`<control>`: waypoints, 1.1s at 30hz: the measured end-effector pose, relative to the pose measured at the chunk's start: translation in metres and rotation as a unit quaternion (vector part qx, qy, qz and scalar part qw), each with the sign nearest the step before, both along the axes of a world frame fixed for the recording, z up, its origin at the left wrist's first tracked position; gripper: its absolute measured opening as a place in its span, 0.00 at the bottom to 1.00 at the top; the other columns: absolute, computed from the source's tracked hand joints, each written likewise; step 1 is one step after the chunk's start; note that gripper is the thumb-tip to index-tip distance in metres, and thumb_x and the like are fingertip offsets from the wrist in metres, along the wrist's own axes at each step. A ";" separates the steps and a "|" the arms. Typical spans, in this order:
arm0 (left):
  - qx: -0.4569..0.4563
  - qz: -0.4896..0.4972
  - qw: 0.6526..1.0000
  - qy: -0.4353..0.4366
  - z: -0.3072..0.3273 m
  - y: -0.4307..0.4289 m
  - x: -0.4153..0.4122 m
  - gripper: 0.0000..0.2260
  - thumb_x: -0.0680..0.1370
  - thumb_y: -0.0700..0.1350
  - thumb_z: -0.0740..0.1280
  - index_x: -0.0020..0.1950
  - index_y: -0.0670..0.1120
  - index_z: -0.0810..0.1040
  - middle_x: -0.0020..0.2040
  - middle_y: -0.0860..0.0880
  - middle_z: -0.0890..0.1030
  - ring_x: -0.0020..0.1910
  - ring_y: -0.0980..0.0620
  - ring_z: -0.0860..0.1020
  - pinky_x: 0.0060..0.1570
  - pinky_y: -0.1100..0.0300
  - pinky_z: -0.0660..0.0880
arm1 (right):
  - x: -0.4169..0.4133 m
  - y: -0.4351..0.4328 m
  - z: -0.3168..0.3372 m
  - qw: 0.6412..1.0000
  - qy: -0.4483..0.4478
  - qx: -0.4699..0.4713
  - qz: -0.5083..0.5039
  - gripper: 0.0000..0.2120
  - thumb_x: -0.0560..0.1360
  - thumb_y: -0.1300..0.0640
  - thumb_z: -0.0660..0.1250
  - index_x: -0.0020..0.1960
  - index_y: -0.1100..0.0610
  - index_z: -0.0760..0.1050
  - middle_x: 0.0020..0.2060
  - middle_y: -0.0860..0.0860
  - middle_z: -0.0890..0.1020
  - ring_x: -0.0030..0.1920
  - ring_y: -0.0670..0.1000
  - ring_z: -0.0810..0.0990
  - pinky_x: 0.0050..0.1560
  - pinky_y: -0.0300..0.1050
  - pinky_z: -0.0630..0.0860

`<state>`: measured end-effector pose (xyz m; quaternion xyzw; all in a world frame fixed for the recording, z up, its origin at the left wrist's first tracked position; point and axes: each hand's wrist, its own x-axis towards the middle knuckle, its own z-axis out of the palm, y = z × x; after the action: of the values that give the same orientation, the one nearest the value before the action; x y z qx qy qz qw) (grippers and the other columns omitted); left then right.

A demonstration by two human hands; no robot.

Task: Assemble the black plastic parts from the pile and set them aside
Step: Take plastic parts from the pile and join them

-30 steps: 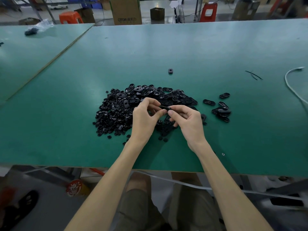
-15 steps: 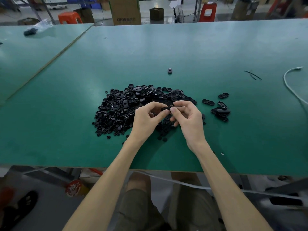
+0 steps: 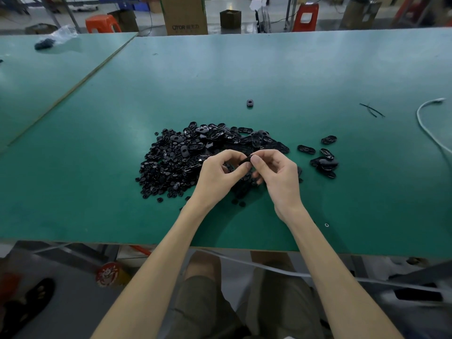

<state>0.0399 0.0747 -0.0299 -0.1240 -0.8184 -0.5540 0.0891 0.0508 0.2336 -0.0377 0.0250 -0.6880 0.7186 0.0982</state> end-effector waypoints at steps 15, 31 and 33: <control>0.016 -0.017 1.000 -0.016 0.000 -0.002 -0.001 0.04 0.78 0.43 0.75 0.51 0.44 0.83 0.43 0.48 0.84 0.40 0.55 0.79 0.40 0.57 0.75 | -0.002 0.000 -0.002 1.000 -0.014 -0.016 -0.004 0.02 0.80 0.59 0.74 0.49 0.53 0.83 0.37 0.50 0.87 0.35 0.47 0.82 0.35 0.41 0.78; 0.043 -0.020 0.998 -0.028 0.000 -0.001 -0.001 0.02 0.81 0.41 0.72 0.52 0.45 0.83 0.41 0.55 0.83 0.38 0.59 0.78 0.40 0.64 0.74 | -0.002 -0.001 -0.004 0.999 -0.018 -0.031 -0.001 0.02 0.78 0.55 0.76 0.48 0.52 0.83 0.38 0.50 0.87 0.35 0.47 0.83 0.34 0.39 0.77; 0.055 -0.026 0.998 -0.025 -0.001 -0.002 -0.001 0.03 0.80 0.40 0.72 0.53 0.46 0.83 0.41 0.57 0.84 0.39 0.60 0.79 0.42 0.65 0.75 | -0.001 0.000 -0.003 0.999 -0.017 -0.034 -0.001 0.03 0.78 0.55 0.76 0.49 0.53 0.83 0.38 0.50 0.87 0.35 0.48 0.83 0.34 0.39 0.77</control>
<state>0.0388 0.0724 -0.0307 -0.1265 -0.7854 -0.6029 0.0607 0.0493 0.2335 -0.0410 0.0090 -0.6647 0.7419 0.0883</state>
